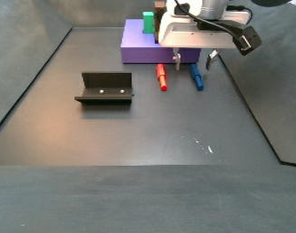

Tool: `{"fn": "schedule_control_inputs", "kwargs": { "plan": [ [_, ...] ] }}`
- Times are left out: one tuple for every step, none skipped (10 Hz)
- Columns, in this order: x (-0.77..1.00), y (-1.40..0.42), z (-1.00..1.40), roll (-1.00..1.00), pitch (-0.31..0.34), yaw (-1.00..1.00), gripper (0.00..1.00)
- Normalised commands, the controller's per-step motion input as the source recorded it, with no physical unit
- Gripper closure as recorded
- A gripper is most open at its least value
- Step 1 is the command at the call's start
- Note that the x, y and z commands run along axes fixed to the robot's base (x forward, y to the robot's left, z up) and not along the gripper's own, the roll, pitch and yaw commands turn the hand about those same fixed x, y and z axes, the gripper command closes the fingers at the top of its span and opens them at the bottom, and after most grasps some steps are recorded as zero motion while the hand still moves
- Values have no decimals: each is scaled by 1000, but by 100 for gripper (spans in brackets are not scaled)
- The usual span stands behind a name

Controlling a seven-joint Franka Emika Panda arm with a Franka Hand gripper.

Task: Pick up the blue object. Move up. Place the blue object on the fixture. Regrasp the blue object. Move to above the board. Insert the blue object.
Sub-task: Pick up the blue object.

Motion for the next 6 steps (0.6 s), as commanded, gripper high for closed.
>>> {"fn": "schedule_control_inputs", "kwargs": {
  "plan": [
    [0, 0, -311, 297, -247, -26, 0],
    [0, 0, -229, 251, -176, -11, 0],
    [0, 0, -14, 156, -74, -34, 0],
    [-23, 0, -89, 66, -101, -63, 0],
    [0, 0, 0, 0, 0, 0, 0],
    [0, 0, 0, 0, 0, 0, 100]
  ]
}}
